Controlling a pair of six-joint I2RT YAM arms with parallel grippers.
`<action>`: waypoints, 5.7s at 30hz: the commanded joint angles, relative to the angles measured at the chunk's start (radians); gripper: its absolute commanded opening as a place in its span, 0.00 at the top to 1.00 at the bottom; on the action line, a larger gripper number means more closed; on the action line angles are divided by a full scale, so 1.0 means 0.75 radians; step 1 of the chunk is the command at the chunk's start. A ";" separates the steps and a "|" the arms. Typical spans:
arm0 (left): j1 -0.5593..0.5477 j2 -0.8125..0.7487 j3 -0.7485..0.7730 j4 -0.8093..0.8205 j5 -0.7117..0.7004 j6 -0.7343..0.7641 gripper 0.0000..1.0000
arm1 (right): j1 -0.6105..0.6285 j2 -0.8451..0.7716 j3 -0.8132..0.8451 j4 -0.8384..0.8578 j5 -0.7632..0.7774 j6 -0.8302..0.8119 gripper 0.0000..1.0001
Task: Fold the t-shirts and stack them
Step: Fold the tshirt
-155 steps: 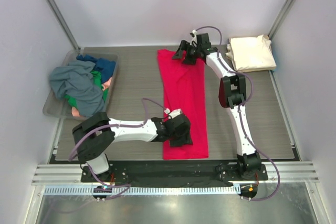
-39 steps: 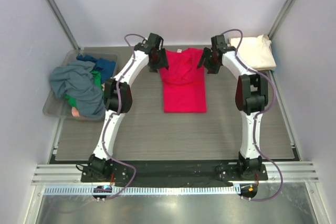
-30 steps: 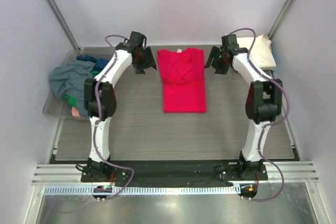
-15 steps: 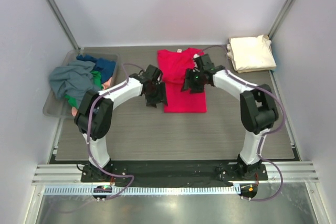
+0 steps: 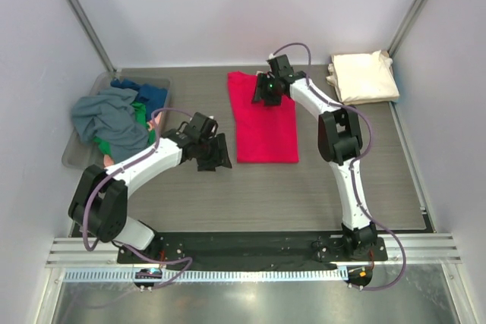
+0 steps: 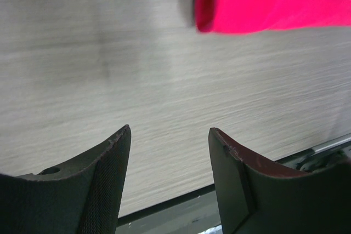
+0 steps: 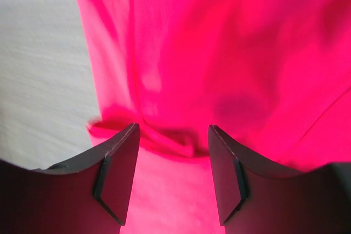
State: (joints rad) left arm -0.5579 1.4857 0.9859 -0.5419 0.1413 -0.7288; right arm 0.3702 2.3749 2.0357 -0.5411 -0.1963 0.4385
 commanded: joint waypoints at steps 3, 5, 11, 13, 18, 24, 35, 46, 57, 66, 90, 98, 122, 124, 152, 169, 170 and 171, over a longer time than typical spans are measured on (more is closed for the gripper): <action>0.003 -0.113 -0.089 0.064 -0.023 -0.024 0.40 | -0.054 -0.025 0.337 -0.052 0.053 -0.045 0.40; 0.003 -0.128 -0.100 0.102 -0.021 -0.030 0.40 | -0.072 -0.161 0.248 -0.050 0.077 -0.037 0.38; 0.003 -0.053 -0.092 0.282 0.040 -0.075 0.38 | -0.093 -0.752 -0.619 0.087 0.096 0.023 0.36; 0.003 -0.011 -0.077 0.313 0.057 -0.092 0.38 | -0.099 -0.875 -0.909 0.124 0.067 0.031 0.35; 0.003 0.138 -0.038 0.411 0.059 -0.131 0.39 | -0.115 -1.190 -1.365 0.151 -0.039 0.031 0.35; 0.001 0.250 -0.028 0.530 0.037 -0.190 0.40 | -0.152 -1.277 -1.581 0.247 -0.159 0.043 0.35; 0.001 0.379 -0.061 0.624 -0.008 -0.225 0.43 | -0.226 -1.134 -1.702 0.502 -0.284 0.109 0.38; 0.001 0.406 -0.106 0.665 -0.053 -0.255 0.57 | -0.254 -1.056 -1.773 0.613 -0.286 0.123 0.43; -0.019 0.418 -0.208 0.780 -0.035 -0.317 0.64 | -0.271 -1.058 -1.802 0.634 -0.303 0.127 0.72; -0.041 0.402 -0.310 0.872 -0.019 -0.362 0.59 | -0.273 -1.068 -1.837 0.670 -0.317 0.152 0.92; -0.315 -0.281 -0.460 0.411 -0.163 -0.478 1.00 | -0.254 -1.954 -1.982 0.133 -0.221 0.293 0.99; -0.471 -0.647 -0.345 -0.007 -0.280 -0.603 1.00 | -0.242 -2.332 -1.841 -0.274 -0.258 0.395 0.99; 0.044 -0.175 0.221 -0.112 -0.049 -0.200 1.00 | -0.250 -1.461 -1.242 -0.078 -0.072 0.137 0.99; 0.071 -0.098 0.284 -0.112 -0.037 -0.172 1.00 | -0.256 -1.410 -1.211 -0.056 -0.070 0.133 0.99; 0.400 1.038 1.378 -0.398 0.178 0.066 0.55 | -0.350 -0.403 -0.452 0.096 -0.223 0.160 0.27; 0.118 0.369 0.527 0.062 0.106 -0.010 0.48 | -0.199 -1.003 -1.317 0.592 -0.548 0.240 0.33; 0.098 0.379 0.514 0.086 0.116 -0.030 0.48 | -0.183 -0.980 -1.321 0.609 -0.573 0.244 0.34; 0.081 0.416 0.508 0.113 0.128 -0.041 0.48 | -0.171 -0.954 -1.326 0.625 -0.603 0.250 0.36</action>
State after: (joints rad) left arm -0.4564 1.7481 1.4117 -0.6151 0.1680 -0.7101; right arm 0.2096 1.6325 1.0599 -0.2070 -0.5400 0.5961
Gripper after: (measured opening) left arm 0.521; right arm 0.651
